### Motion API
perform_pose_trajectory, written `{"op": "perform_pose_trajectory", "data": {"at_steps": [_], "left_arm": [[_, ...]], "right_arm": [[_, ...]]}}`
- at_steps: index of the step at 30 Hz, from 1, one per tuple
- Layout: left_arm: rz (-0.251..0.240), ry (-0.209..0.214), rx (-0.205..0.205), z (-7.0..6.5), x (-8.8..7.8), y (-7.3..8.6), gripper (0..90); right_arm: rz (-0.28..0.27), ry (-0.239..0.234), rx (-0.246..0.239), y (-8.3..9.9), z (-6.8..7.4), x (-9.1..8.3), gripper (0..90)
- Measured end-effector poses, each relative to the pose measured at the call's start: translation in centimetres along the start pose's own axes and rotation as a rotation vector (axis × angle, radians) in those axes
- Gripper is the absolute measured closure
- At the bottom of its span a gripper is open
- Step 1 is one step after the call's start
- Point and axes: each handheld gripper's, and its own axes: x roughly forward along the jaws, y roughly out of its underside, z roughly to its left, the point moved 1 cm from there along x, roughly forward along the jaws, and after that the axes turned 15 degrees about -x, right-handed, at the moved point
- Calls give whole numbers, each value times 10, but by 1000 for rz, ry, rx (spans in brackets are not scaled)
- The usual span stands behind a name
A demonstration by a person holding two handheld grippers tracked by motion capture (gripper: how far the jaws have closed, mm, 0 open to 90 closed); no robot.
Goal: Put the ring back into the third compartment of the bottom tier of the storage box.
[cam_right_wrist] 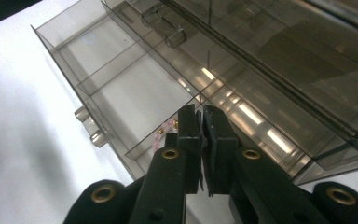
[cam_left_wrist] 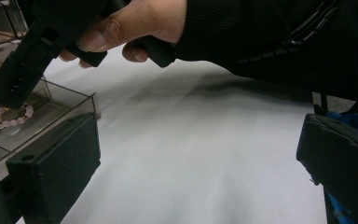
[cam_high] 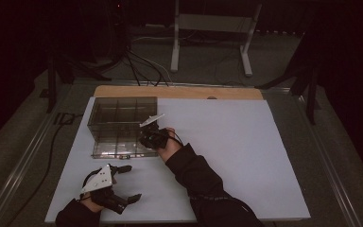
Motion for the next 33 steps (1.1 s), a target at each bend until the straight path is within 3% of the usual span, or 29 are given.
{"op": "perform_pose_trajectory", "data": {"at_steps": [9, 15, 20, 25, 33], "left_arm": [[-5, 2, 3, -1, 0, 0, 6], [1, 3, 2, 0, 0, 0, 6], [-1, 4, 3, 0, 0, 0, 6], [-2, 3, 2, 0, 0, 0, 6], [2, 2, 1, 0, 1, -1, 6]], "right_arm": [[-8, -11, 21, 0, -1, 0, 850], [6, -24, 3, -2, 3, 0, 675], [-18, -37, -4, -6, 8, -6, 597], [-46, -45, -25, -14, 14, -19, 461], [-76, -43, -31, -16, 16, -32, 358]]}}
